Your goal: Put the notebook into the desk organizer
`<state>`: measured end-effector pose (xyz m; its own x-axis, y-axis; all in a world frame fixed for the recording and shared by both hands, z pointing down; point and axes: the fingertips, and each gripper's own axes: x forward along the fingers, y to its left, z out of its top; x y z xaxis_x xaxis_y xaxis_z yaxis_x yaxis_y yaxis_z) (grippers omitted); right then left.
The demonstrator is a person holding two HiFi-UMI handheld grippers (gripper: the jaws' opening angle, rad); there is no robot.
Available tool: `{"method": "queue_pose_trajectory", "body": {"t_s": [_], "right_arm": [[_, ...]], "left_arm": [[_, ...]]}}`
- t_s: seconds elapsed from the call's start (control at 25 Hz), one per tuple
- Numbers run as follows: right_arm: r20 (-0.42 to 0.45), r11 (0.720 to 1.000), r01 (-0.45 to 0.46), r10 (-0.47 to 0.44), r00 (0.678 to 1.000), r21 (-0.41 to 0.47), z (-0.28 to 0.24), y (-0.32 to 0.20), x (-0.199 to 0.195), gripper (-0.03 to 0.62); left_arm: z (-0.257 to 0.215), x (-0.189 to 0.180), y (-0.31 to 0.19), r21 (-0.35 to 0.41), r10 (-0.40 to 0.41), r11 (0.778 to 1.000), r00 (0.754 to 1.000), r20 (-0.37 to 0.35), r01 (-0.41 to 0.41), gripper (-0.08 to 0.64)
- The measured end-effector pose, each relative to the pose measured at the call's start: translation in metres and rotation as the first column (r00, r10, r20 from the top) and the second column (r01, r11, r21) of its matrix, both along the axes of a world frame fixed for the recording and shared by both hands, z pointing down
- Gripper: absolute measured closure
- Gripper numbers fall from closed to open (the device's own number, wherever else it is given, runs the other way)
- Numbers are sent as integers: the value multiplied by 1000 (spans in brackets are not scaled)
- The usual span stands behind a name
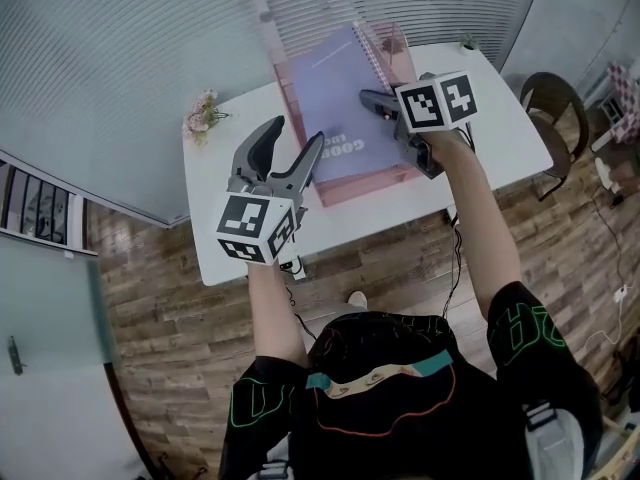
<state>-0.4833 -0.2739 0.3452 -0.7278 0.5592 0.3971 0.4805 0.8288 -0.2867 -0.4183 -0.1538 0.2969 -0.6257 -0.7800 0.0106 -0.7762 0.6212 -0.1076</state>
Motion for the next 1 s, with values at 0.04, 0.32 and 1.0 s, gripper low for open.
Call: {"method": "queue_pose_trajectory", "body": {"t_s": [0.04, 0.32, 1.0], "right_arm": [[-15, 1000, -18, 18, 1000, 11, 4, 0, -6, 548], [-10, 973, -108, 112, 994, 203, 20, 2, -38, 495], [392, 879, -347, 207, 896, 328, -33, -7, -22, 385]], "left_arm": [[2, -2, 1, 2, -1, 1000, 1000, -5, 1, 301], [5, -8, 0, 39, 22, 999, 1000, -20, -22, 314], [2, -1, -18, 95, 77, 993, 997, -20, -75, 339]]}}
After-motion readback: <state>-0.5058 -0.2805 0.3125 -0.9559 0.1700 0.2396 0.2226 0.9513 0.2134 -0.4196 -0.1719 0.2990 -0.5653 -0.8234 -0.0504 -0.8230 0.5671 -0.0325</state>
